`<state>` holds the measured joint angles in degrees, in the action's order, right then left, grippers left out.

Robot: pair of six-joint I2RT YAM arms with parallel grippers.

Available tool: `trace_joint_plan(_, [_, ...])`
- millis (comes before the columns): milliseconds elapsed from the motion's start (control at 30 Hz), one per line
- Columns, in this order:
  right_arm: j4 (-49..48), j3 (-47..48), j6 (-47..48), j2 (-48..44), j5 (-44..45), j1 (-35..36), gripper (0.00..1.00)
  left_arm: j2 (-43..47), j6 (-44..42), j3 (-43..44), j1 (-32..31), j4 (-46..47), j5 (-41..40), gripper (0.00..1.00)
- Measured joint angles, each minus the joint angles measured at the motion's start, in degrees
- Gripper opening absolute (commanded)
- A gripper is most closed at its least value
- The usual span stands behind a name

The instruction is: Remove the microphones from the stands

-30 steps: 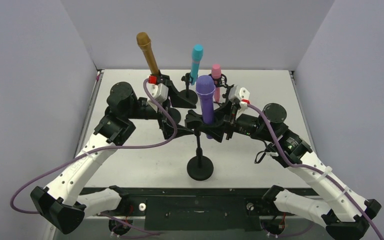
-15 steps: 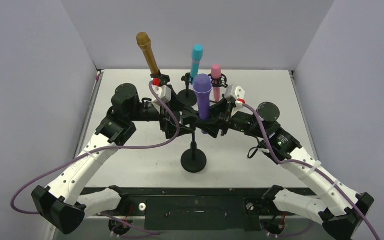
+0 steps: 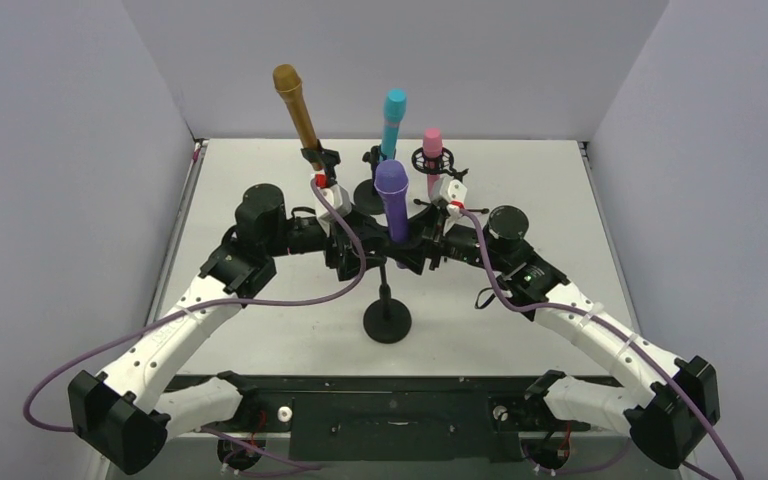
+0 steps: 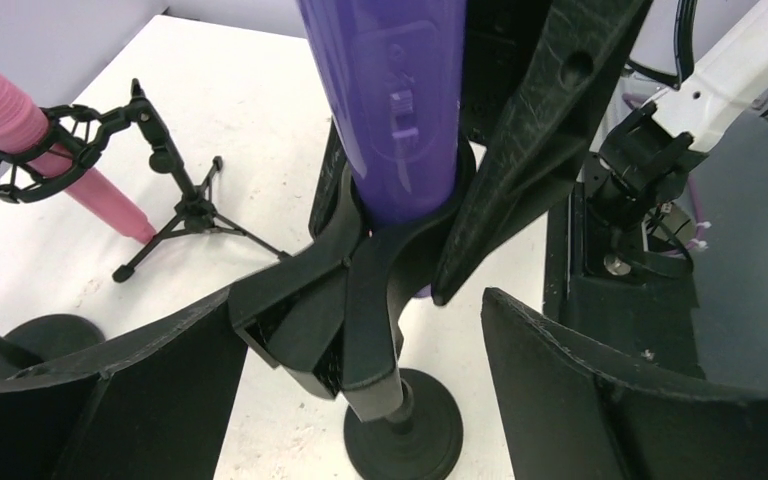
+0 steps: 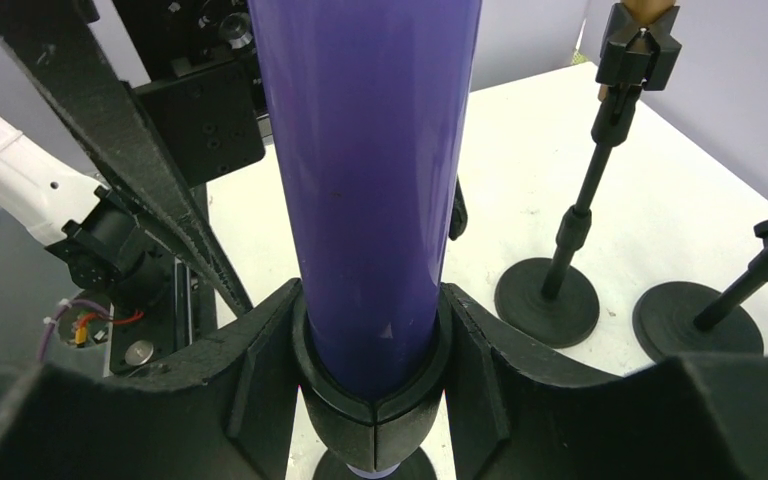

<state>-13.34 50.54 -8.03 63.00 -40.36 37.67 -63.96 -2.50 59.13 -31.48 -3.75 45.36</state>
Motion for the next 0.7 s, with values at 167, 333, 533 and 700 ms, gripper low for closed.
trace_joint_plan(167, [0.3, 0.0, 0.7, -0.2, 0.2, -0.2, 0.06, 2.2, -2.6, -2.3, -0.1, 0.8, -1.4, 0.82])
trace_joint_plan(333, [1.1, 0.0, 1.2, -0.5, 0.8, -0.1, 0.19, 2.2, -4.3, -2.3, -0.2, 0.8, -1.5, 0.81])
trace_joint_plan(533, [2.7, -1.0, 1.1, -2.7, 3.0, -0.1, 0.43, 1.8, -5.8, -2.2, -0.8, -0.2, -1.4, 0.81])
trace_joint_plan(700, [5.8, -1.0, 1.9, -4.5, 5.0, 0.3, 0.6, 1.4, -6.3, -2.2, -1.2, -1.1, -1.0, 0.8])
